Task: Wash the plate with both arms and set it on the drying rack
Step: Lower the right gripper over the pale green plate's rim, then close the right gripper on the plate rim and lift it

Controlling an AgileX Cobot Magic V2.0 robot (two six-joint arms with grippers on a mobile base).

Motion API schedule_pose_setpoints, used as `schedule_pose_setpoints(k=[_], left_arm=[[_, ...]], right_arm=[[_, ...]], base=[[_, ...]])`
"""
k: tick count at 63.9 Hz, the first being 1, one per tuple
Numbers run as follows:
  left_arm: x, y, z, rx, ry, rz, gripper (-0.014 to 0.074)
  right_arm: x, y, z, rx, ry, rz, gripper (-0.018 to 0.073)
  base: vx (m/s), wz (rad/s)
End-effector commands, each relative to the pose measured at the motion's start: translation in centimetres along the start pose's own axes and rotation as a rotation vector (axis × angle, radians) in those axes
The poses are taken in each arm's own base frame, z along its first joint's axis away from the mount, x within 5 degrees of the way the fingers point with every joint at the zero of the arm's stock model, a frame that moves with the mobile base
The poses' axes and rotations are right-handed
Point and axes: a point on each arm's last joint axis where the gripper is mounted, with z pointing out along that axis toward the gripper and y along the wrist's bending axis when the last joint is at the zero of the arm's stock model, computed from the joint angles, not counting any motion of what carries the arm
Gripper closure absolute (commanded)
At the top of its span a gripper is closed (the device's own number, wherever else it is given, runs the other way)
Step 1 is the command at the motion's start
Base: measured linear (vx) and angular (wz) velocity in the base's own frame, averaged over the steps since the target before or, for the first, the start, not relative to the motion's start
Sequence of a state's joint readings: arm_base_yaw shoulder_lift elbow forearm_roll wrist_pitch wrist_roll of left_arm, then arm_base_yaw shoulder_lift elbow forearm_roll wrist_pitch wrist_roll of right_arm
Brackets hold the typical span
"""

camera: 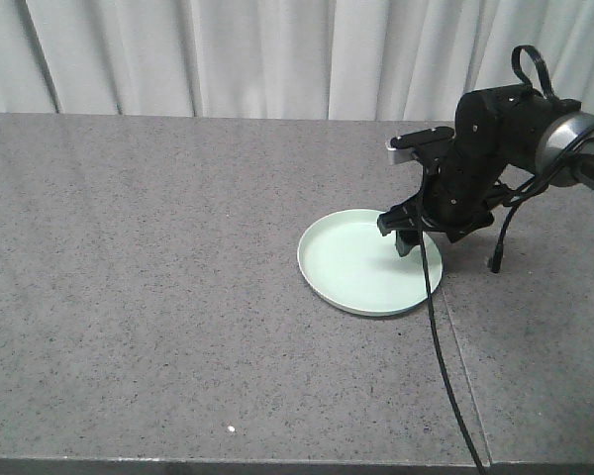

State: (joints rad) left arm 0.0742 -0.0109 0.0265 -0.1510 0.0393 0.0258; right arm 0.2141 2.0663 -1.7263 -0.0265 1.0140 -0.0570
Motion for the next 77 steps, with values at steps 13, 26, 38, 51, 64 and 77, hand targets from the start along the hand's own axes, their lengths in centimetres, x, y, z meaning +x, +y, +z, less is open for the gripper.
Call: schedule_pose_setpoints(k=[13, 26, 38, 51, 64, 77], left_arm=[[0.0, 0.1, -0.1, 0.003, -0.067, -0.011, 0.0602], [0.0, 0.1, -0.1, 0.003, -0.067, -0.011, 0.0602], [0.0, 0.1, -0.1, 0.003, -0.067, -0.011, 0.0602], [0.0, 0.1, -0.1, 0.003, -0.067, -0.011, 0.0602], [0.0, 0.1, -0.1, 0.003, -0.067, -0.011, 0.0602], [0.0, 0.1, -0.1, 0.003, -0.067, -0.011, 0.0602]], right_arm=[[-0.7, -0.4, -2.0, 0.023, -0.06, 0.006, 0.0036], [-0.6, -0.4, -1.8, 0.023, -0.044, 0.01, 0.0142], [-0.4, -0.3, -1.8, 0.022, -0.027, 0.01, 0.0382], [-0.3, -0.3, -1.8, 0.021, -0.011, 0.011, 0.0574], [-0.3, -0.2, -2.6, 0.005, -0.029, 0.018, 0.0568], [-0.5, 0.2, -8.5, -0.042, -0.205, 0.035, 0.0564]], base=[[0.0, 0.0], [0.0, 0.0], [0.0, 0.0], [0.0, 0.0], [0.0, 0.0], [0.0, 0.0]])
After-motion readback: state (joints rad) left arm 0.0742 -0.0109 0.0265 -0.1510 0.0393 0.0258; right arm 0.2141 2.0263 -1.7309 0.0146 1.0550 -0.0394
